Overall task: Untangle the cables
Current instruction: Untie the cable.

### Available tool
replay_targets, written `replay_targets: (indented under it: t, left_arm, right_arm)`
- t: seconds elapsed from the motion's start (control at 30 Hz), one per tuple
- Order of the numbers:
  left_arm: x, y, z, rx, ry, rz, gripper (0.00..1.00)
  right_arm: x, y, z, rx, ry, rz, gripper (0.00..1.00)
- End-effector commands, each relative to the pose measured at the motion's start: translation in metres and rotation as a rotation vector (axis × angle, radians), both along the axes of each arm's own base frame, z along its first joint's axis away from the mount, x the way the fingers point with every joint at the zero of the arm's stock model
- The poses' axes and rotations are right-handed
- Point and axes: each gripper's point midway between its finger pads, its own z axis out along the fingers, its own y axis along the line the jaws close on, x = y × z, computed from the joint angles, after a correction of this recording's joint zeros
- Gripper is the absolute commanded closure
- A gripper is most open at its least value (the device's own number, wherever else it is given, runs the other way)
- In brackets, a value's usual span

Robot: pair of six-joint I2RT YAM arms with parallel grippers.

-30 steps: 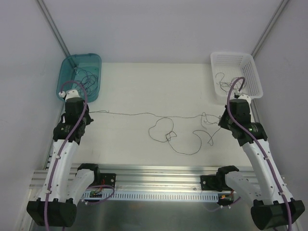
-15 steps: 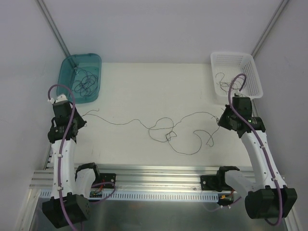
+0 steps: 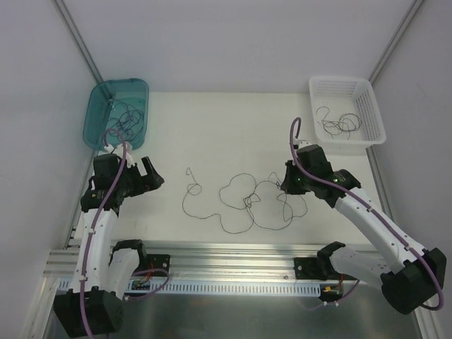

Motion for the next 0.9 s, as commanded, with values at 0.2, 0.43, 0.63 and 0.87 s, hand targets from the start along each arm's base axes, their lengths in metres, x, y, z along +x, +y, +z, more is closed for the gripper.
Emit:
replay_targets:
  t: [0.2, 0.43, 0.63, 0.87]
  left_arm:
    - [-0.02, -0.132, 0.073, -0.211, -0.312, -0.563, 0.01]
    - [-0.023, -0.203, 0.097, -0.238, -0.441, -0.768, 0.01]
    - [-0.014, -0.259, 0.085, -0.207, -0.393, -0.835, 0.02]
    - [-0.015, -0.309, 0.069, -0.174, -0.359, -0.863, 0.23]
  right_arm:
    - [0.004, 0.041, 0.049, 0.014, -0.179, 0.152, 0.99]
    - [-0.007, 0.062, 0.064, 0.034, -0.206, 0.224, 0.99]
    - [-0.013, 0.074, 0.07, 0.04, -0.219, 0.252, 0.99]
    - [-0.015, 0.076, 0.073, 0.037, -0.229, 0.254, 0.99]
